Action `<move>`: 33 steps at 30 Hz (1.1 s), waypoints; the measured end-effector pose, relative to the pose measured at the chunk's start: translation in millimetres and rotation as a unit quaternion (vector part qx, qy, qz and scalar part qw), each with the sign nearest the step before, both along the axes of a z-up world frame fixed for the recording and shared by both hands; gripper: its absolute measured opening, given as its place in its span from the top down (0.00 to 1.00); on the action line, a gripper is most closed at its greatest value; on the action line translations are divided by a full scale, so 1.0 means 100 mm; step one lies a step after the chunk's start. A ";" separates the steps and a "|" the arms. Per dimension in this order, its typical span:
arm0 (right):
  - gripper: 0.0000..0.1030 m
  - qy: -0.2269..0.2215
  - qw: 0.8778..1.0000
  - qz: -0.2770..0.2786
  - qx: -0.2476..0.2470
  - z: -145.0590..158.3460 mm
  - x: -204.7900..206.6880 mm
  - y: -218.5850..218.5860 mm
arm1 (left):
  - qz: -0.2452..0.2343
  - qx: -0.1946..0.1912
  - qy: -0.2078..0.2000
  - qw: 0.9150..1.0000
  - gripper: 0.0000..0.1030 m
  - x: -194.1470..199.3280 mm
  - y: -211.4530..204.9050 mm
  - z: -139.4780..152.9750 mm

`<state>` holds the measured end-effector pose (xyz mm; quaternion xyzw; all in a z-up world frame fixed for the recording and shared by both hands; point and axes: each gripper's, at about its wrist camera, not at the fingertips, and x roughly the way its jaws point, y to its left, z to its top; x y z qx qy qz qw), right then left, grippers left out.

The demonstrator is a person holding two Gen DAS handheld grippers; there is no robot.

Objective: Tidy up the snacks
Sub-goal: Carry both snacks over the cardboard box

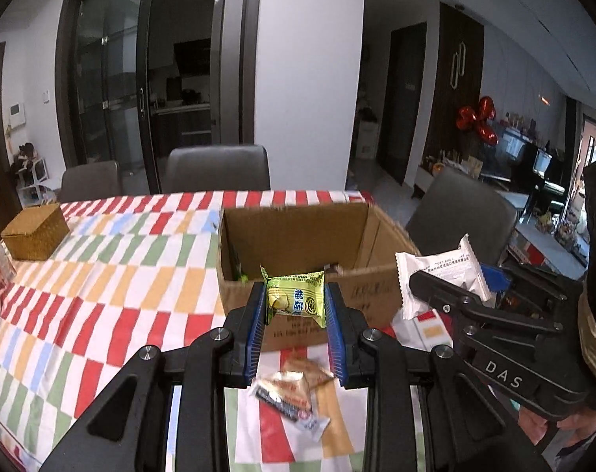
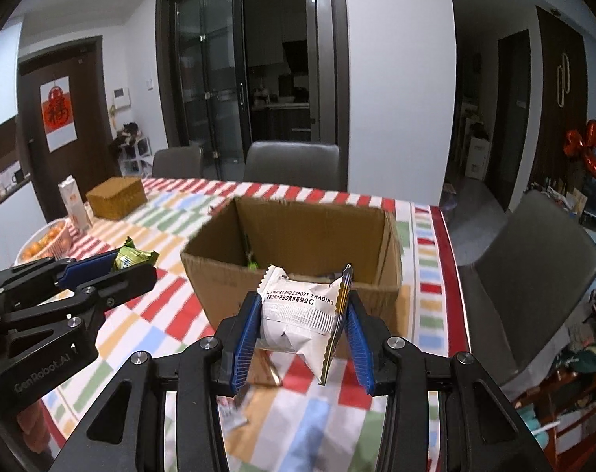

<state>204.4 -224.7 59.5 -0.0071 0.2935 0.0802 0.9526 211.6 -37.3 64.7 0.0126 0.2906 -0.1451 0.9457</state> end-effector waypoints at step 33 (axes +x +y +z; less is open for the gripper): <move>0.58 0.018 0.999 -0.017 -0.036 0.14 1.03 -0.02 | 0.004 0.018 0.048 0.999 0.71 1.22 -0.10 -0.02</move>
